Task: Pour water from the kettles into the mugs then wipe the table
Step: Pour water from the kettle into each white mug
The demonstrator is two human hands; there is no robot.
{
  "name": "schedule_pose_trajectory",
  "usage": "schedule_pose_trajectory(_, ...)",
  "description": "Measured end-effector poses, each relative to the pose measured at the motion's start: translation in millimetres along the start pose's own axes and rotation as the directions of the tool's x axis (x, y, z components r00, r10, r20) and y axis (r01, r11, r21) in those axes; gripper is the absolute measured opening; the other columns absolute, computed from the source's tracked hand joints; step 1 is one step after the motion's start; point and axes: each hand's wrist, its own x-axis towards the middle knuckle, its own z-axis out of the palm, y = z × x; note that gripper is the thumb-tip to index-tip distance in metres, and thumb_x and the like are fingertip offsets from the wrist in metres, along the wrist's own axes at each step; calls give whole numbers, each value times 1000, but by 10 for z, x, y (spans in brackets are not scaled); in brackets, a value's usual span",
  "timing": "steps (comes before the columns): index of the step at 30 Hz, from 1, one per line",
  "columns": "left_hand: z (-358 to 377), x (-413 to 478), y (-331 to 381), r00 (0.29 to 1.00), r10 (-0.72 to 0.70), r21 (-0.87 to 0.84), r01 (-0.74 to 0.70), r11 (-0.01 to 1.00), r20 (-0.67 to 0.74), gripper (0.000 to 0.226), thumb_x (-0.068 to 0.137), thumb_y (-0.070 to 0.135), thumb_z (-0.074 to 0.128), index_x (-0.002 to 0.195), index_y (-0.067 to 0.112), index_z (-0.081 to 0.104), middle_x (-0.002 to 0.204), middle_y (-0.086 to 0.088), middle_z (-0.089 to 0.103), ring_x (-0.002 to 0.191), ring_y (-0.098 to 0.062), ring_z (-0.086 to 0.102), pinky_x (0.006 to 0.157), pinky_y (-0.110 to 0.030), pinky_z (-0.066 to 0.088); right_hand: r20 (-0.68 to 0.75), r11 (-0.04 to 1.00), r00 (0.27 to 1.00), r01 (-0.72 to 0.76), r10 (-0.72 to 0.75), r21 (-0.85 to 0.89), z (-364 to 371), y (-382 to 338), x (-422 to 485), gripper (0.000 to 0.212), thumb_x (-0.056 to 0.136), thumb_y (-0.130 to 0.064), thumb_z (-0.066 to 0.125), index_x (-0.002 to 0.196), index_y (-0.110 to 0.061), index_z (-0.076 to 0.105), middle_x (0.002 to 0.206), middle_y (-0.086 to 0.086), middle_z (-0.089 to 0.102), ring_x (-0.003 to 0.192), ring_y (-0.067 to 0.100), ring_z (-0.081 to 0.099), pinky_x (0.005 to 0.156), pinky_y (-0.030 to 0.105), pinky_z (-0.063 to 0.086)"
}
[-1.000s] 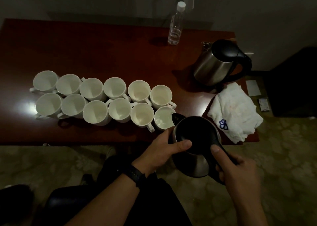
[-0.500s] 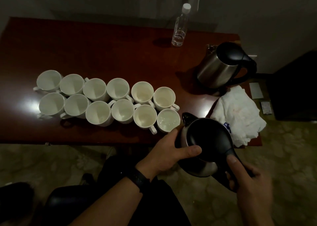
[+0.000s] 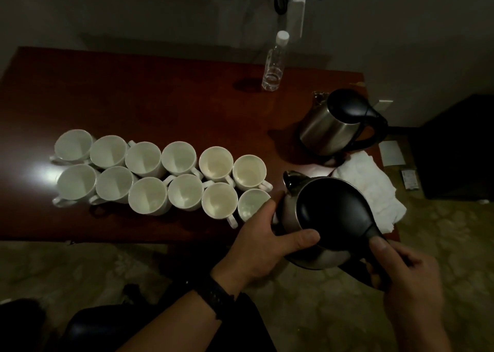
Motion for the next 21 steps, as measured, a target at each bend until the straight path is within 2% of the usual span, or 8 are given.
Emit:
schedule_pose_trajectory(3,-46,77,159,999,20,-11,-21,1000,-28,66,74,49,81,134,35,58,127,18,69,120,0,64,93,-19,54,-10,1000,1000,8,-8,7,43,-108,110,39,67,-58,65,65,-20,73,43,5,53,36,5,44,40,18,36)
schedule_pose_trajectory(7,-159,274,268,997,46,5,-46,999,-60,57,70,60,80,121,44,62,123,18,71,117,-3,66,97,-31,57,1,999,999,40,-40,21,133,-230,254,42,69,-58,65,60,-18,71,45,6,55,38,8,45,41,18,37)
schedule_pose_trajectory(11,-211,380,355,998,44,-21,-45,999,-36,48,68,65,81,112,59,63,121,22,71,112,2,67,85,-15,55,4,997,997,71,-71,29,179,-318,382,44,71,-55,65,53,-15,65,43,6,50,37,7,42,40,17,33)
schedule_pose_trajectory(15,-181,456,354,993,33,-32,-37,999,-109,60,57,79,80,110,56,64,118,20,72,109,0,68,84,-21,56,42,996,995,87,-87,24,182,-323,528,38,75,-47,67,53,-17,67,42,5,51,36,5,42,40,16,33)
schedule_pose_trajectory(18,-96,483,328,985,29,-54,-39,998,-167,56,64,67,82,115,49,65,118,16,73,111,-3,69,90,-26,54,97,995,990,101,-101,1,114,-286,667,34,76,-43,67,51,-21,67,41,4,50,35,5,41,40,15,34)
schedule_pose_trajectory(21,43,497,284,974,6,-83,-25,996,-226,54,66,59,83,114,42,66,115,16,74,108,0,69,85,-21,56,167,994,981,106,-99,-29,4,-220,841,28,77,-37,67,59,-17,71,41,7,52,34,5,44,38,15,35)
